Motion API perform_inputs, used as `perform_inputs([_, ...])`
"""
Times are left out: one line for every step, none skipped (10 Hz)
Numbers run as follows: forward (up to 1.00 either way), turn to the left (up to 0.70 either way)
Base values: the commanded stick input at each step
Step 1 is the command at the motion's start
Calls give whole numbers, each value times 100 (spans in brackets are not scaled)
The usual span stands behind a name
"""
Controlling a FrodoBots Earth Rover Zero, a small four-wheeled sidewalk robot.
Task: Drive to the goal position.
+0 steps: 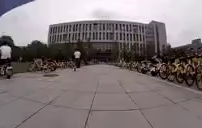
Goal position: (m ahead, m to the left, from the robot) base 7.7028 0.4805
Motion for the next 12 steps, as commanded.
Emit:
perform_inputs([60,1])
perform_inputs([60,1])
perform_inputs([60,1])
perform_inputs([60,1])
perform_inputs([60,1])
perform_inputs([60,1])
perform_inputs([60,1])
perform_inputs([60,1])
perform_inputs([60,1])
perform_inputs([60,1])
perform_inputs([60,1])
perform_inputs([60,1])
